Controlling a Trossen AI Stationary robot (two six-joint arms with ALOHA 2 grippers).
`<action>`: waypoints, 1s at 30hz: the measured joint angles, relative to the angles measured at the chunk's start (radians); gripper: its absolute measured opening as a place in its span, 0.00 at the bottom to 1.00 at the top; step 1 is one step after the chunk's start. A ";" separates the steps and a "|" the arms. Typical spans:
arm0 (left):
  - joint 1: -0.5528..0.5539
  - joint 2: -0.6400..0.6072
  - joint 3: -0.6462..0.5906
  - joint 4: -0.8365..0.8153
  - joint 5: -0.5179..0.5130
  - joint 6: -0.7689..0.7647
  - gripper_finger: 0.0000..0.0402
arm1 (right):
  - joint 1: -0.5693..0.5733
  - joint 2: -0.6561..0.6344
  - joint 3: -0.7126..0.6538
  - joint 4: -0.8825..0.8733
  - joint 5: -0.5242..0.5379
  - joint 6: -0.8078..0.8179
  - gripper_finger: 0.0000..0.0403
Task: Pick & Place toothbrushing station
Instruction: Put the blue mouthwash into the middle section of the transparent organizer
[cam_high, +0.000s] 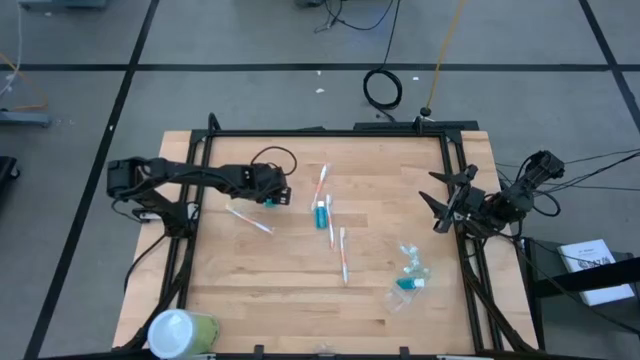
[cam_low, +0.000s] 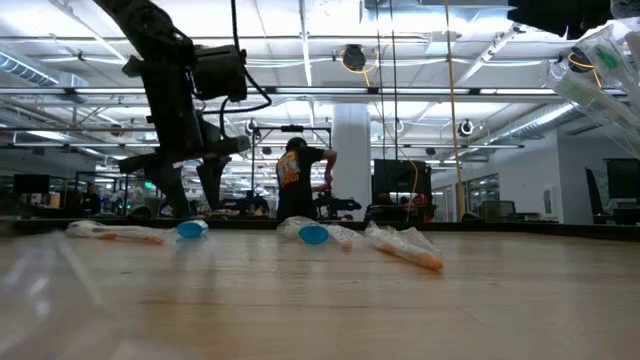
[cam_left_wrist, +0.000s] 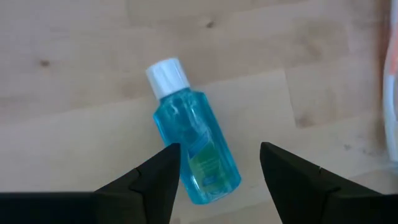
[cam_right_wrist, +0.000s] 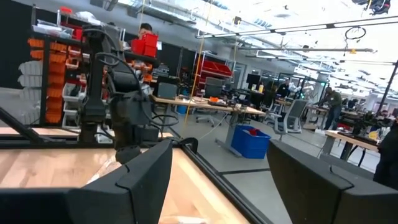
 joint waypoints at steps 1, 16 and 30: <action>0.000 0.008 0.000 0.001 0.012 -0.002 0.58 | 0.000 0.000 0.000 0.000 0.000 0.000 0.63; 0.013 0.160 0.006 -0.003 -0.023 -0.037 0.67 | 0.000 0.001 0.000 0.000 -0.001 0.058 0.62; 0.006 0.156 0.001 0.032 -0.023 0.110 0.44 | 0.000 0.039 0.000 -0.002 -0.001 0.087 0.62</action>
